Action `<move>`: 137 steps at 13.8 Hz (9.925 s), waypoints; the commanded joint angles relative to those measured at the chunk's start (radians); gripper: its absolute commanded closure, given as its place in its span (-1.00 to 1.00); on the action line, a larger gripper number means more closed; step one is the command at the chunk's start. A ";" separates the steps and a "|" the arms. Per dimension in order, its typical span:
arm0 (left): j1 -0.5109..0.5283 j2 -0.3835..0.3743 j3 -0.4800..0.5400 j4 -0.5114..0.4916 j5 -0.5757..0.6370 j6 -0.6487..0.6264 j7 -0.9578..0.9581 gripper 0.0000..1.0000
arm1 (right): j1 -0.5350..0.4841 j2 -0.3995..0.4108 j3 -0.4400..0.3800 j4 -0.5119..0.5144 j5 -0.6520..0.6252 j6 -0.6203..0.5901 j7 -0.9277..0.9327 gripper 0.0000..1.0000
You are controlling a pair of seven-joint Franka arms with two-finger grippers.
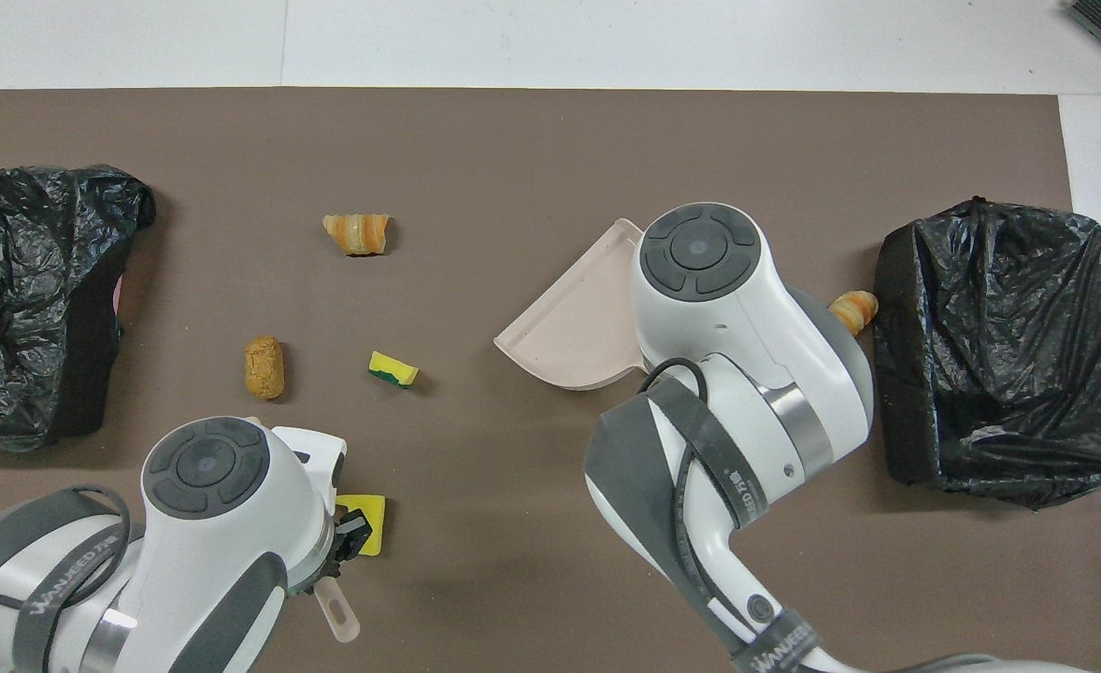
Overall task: Sweep and dump trash in bin
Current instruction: 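Lift the dustpan with the right gripper and set it near the trash, then move the held brush with the left gripper behind the sponge pieces, then sweep the sponge and bread pieces with the brush into the dustpan, then move the brush with the left gripper behind the far bread piece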
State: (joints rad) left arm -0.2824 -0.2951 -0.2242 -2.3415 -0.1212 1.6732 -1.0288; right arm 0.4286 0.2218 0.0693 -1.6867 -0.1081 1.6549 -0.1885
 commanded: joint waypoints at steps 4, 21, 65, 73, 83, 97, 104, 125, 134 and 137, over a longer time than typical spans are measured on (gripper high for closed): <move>-0.032 -0.039 -0.015 -0.082 -0.059 0.005 -0.256 1.00 | 0.019 -0.033 0.004 -0.030 -0.021 0.005 -0.017 1.00; -0.166 0.091 -0.012 -0.099 -0.244 0.332 -0.525 1.00 | -0.093 -0.049 0.001 -0.248 -0.065 0.355 -0.969 1.00; 0.272 0.249 -0.017 0.094 0.213 0.303 0.730 1.00 | -0.016 -0.009 0.001 -0.288 -0.071 0.433 -0.781 1.00; 0.122 0.244 -0.018 0.087 0.169 0.312 0.753 1.00 | -0.013 -0.007 0.003 -0.286 -0.071 0.445 -0.753 1.00; -0.093 0.231 -0.020 0.088 0.040 0.352 0.762 1.00 | -0.013 -0.007 0.003 -0.286 -0.071 0.447 -0.752 1.00; -0.170 0.249 -0.014 0.212 -0.054 0.315 0.751 1.00 | -0.014 -0.007 0.003 -0.286 -0.071 0.445 -0.753 1.00; 0.011 0.255 -0.009 0.246 -0.037 0.277 0.913 1.00 | -0.014 -0.006 0.003 -0.288 -0.071 0.445 -0.753 1.00; 0.328 0.649 -0.009 0.622 0.537 0.435 1.393 1.00 | -0.014 -0.006 0.003 -0.288 -0.071 0.445 -0.752 1.00; 0.310 0.651 -0.010 0.539 0.601 0.454 1.544 1.00 | -0.014 -0.007 0.003 -0.288 -0.071 0.445 -0.752 1.00; 0.308 0.623 -0.017 0.487 0.597 0.444 1.609 1.00 | -0.014 -0.007 0.003 -0.288 -0.071 0.445 -0.752 1.00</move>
State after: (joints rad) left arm 0.0312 0.3719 -0.2434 -1.7979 0.4592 2.1222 0.5496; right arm 0.4155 0.2118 0.0678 -1.9623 -0.1599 2.0642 -0.9835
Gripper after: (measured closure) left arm 0.740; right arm 0.683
